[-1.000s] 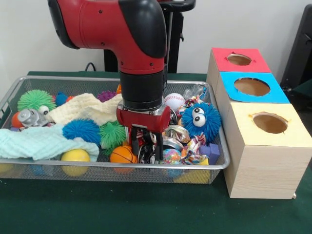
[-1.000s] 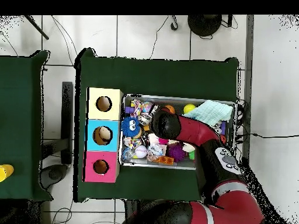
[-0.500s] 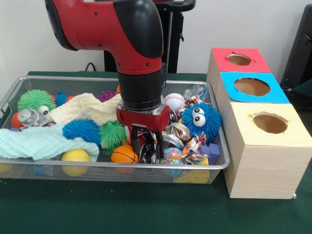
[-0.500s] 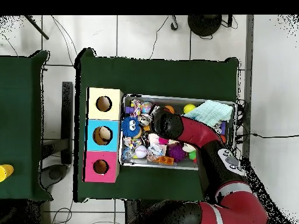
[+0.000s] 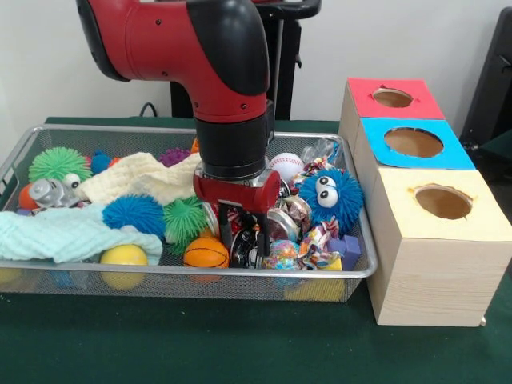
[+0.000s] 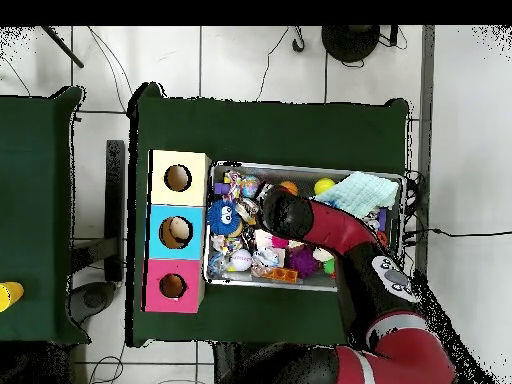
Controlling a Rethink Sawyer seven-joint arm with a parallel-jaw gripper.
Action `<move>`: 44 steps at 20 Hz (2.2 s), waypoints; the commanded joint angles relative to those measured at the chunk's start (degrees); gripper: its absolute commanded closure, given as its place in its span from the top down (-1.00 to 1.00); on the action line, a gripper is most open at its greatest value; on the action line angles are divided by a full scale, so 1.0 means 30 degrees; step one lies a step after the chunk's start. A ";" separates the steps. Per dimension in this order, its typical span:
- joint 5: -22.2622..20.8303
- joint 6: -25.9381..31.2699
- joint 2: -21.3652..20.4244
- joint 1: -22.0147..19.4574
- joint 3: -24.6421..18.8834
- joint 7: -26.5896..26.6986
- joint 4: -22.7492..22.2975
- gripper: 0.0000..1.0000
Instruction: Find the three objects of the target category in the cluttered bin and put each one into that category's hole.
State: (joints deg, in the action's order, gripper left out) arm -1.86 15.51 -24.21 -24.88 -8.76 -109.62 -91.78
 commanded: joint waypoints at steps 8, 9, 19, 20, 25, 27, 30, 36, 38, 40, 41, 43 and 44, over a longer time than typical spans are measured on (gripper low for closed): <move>0.1388 0.6505 0.1606 0.3701 0.2868 -0.3556 -0.3579 1.00; 0.1626 0.6641 0.1493 0.3845 0.3056 -0.3662 -0.3735 1.00; 0.2968 0.6742 0.1249 0.4258 0.3581 -0.3498 -0.4539 1.00; 0.3121 0.6812 0.1213 0.4253 0.3533 -0.3522 -0.4655 1.00; 0.3505 0.6915 0.1011 0.4412 0.3603 -0.3370 -0.4890 1.00; 0.3517 0.6881 0.0929 0.4589 0.3835 -0.3327 -0.4740 1.00; 0.3575 0.6806 0.1015 0.5051 0.4385 -0.3479 -0.4204 1.00; 0.3333 0.6813 0.0621 0.5659 0.5546 -0.3321 -0.3853 1.00; 0.3164 0.6990 0.0408 0.5801 0.5995 -0.3186 -0.3789 1.00; 0.2903 0.7094 0.0118 0.6019 0.6601 -0.3021 -0.3658 1.00; 0.2741 0.7085 -0.0015 0.6107 0.6923 -0.2883 -0.3557 1.00; 0.2443 0.6914 -0.0258 0.5996 0.7301 -0.2359 -0.3417 1.00; 0.2285 0.6769 -0.0355 0.5995 0.7508 -0.2120 -0.3283 1.00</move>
State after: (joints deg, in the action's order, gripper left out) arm 9.66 26.22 -26.80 -6.41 9.37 -109.92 -96.19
